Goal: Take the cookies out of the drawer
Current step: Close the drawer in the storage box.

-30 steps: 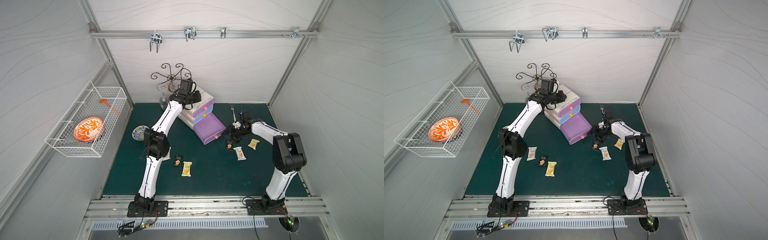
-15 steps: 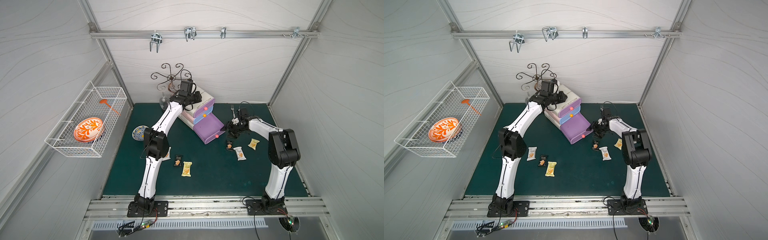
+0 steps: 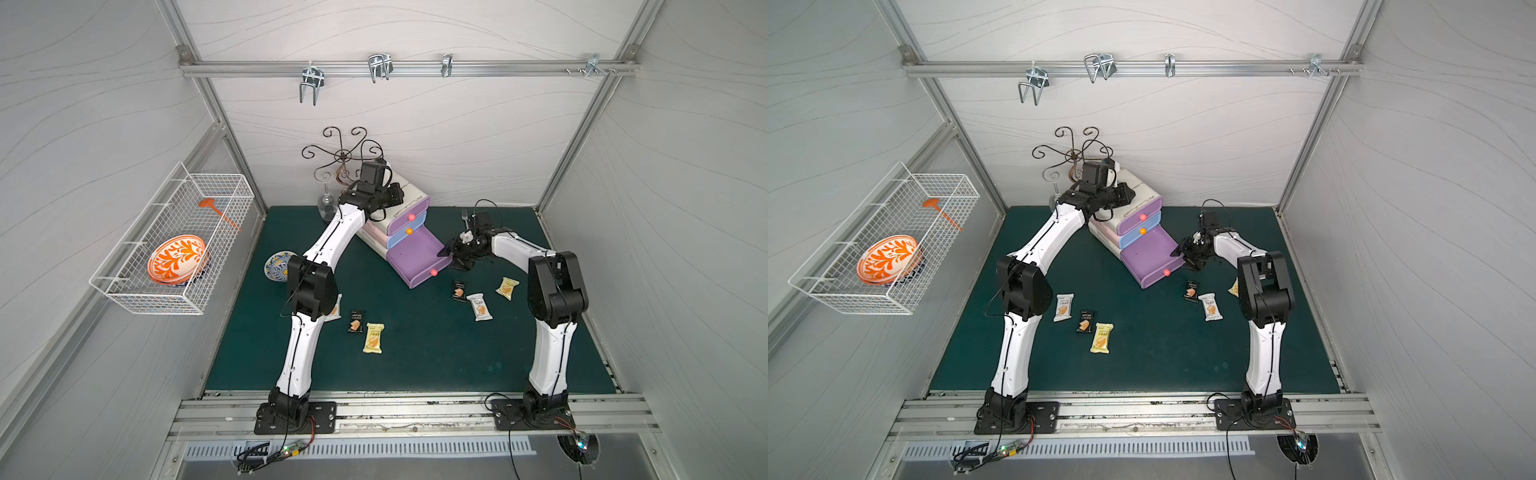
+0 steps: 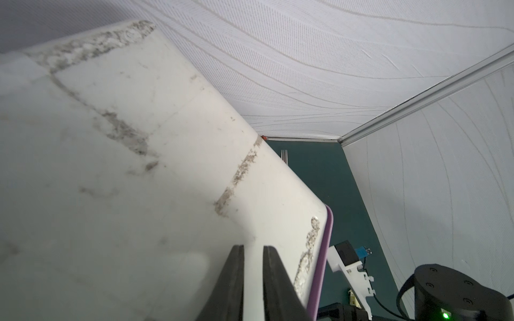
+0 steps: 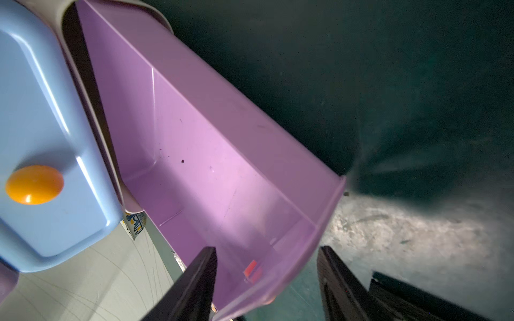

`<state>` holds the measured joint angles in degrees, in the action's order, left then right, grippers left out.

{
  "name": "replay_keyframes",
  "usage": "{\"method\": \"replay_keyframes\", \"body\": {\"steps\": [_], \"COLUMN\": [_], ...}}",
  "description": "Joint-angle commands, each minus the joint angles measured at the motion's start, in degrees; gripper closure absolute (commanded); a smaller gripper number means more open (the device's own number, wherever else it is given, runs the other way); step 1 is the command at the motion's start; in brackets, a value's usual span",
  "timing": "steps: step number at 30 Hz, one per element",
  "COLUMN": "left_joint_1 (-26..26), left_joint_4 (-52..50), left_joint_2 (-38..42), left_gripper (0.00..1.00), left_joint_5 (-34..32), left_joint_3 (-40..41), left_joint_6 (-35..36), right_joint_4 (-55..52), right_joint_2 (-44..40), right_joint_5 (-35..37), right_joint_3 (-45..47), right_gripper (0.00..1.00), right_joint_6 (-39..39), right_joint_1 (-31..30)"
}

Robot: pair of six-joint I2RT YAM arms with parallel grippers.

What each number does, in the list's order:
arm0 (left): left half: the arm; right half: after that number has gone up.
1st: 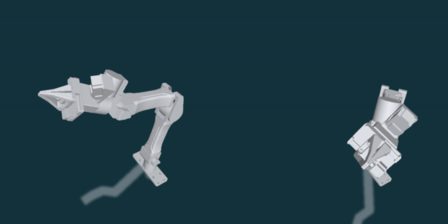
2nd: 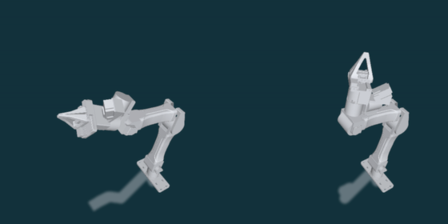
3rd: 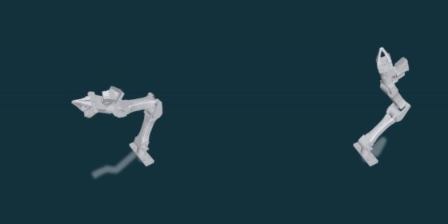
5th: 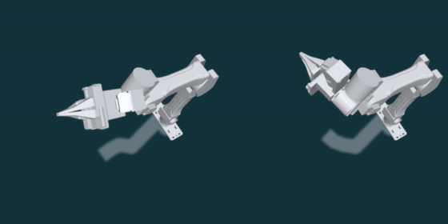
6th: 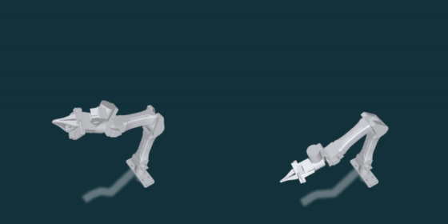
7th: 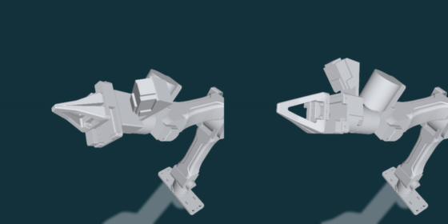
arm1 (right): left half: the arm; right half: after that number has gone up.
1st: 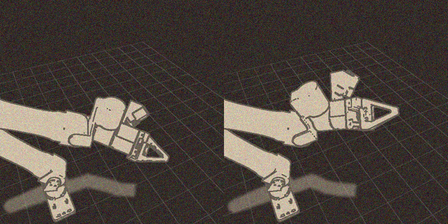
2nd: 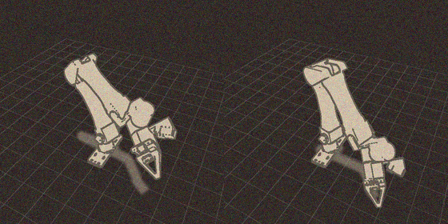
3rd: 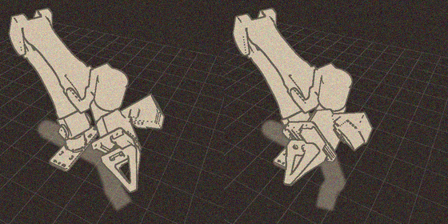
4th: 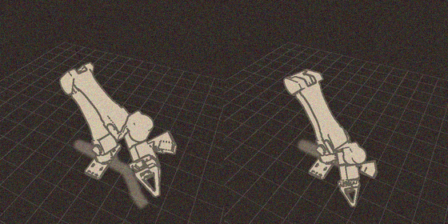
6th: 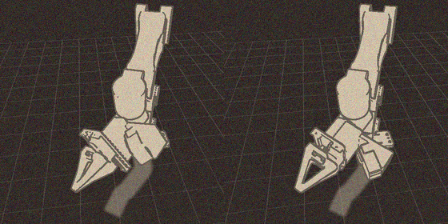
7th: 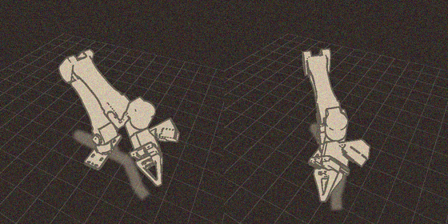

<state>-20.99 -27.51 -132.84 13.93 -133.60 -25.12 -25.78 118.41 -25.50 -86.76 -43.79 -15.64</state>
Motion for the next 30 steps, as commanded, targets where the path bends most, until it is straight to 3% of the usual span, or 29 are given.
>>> {"method": "replay_keyframes", "body": {"steps": [1,14,22,25,28,30], "left_joint_1": [0.34,0.35,0.54,0.61,0.60,0.60], "left_joint_4": [-7.41,-7.11,-6.88,-6.81,-6.97,-7.17], "left_joint_2": [-2.12,-1.46,-0.97,-0.97,-1.01,-0.86], "left_gripper": [0.80,0.80,0.81,0.81,0.81,0.81], "left_joint_5": [0.36,0.66,0.74,0.81,1.05,1.10], "left_joint_3": [2.86,5.32,6.63,6.86,6.95,7.10], "left_joint_6": [0.76,1.04,1.31,1.31,1.39,1.56], "right_joint_4": [2.03,10.05,16.59,18.90,21.46,21.55], "right_joint_2": [1.50,4.25,-6.66,-6.97,-5.73,-5.12], "right_joint_5": [-0.14,-1.78,-0.42,-0.78,-1.13,-1.23], "right_joint_3": [-1.93,-4.53,10.49,13.93,14.93,13.84], "right_gripper": [0.39,0.43,0.43,0.50,0.64,0.59], "right_joint_6": [-0.84,-5.97,-7.34,-8.54,-10.27,-10.31], "right_joint_1": [-0.79,-3.15,-2.14,-2.32,-2.20,-2.11]}}
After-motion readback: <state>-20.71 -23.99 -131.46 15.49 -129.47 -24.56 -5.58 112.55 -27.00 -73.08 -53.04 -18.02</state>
